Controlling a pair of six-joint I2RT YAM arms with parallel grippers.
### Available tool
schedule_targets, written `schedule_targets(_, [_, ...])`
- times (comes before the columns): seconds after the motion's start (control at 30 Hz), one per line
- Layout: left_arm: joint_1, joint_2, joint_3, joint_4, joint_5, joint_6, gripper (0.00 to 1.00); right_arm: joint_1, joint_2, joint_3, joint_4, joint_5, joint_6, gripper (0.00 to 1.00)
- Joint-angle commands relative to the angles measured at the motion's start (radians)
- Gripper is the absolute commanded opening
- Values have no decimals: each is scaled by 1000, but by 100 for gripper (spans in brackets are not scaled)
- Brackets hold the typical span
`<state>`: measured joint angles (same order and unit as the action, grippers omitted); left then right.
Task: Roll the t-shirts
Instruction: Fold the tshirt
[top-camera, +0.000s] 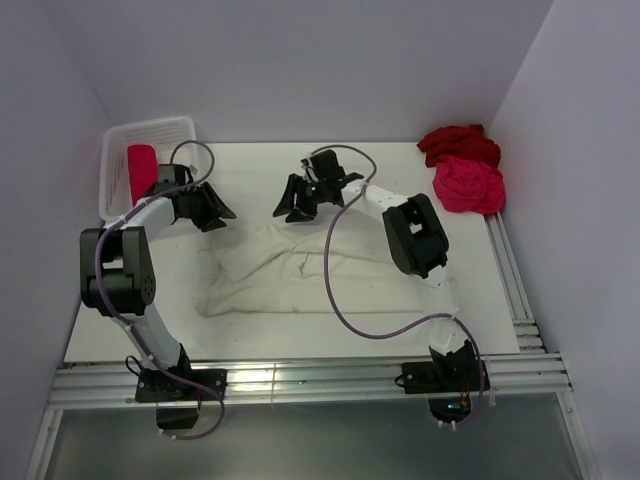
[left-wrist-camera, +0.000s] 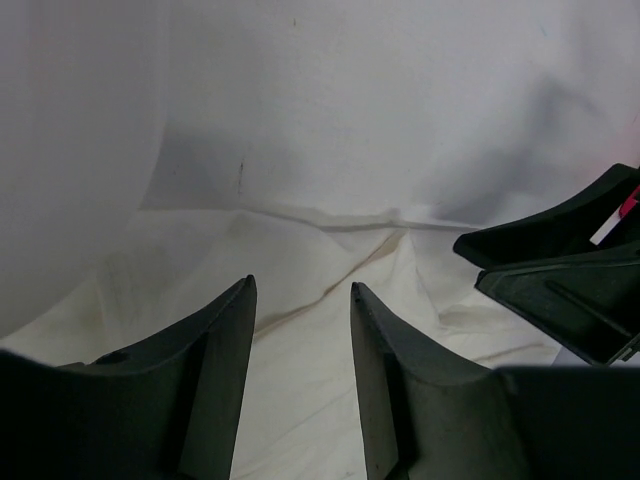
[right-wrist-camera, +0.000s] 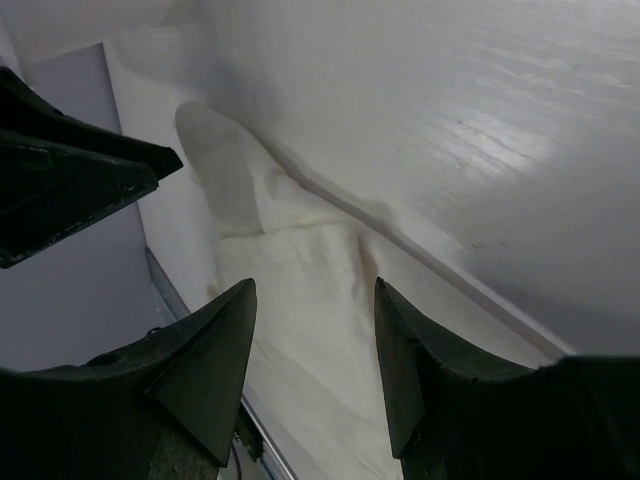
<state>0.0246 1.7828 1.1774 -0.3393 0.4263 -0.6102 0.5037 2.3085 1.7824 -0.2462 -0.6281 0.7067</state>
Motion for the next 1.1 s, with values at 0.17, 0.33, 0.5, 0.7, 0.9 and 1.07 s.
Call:
schedule_targets(0.17, [0, 89, 36, 31, 11, 38, 46, 47, 60, 54, 137, -33, 89, 57])
schedule_targets(0.33, [5, 106, 38, -4, -31, 50, 46, 53, 68, 46, 111, 13, 77, 57])
schedule_targets(0.5, [5, 84, 28, 20, 8, 55, 46, 52, 48, 22, 114, 21, 57, 57])
schedule_targets(0.7, [-5, 58, 31, 20, 25, 76, 46, 52, 60, 31, 102, -2, 40, 54])
schedule_targets(0.9, [-63, 36, 64, -30, -61, 102, 48, 55, 57, 15, 108, -18, 28, 53])
schedule_targets(1.07, [-106, 32, 93, -73, -119, 133, 48, 58, 45, 0, 102, -25, 14, 53])
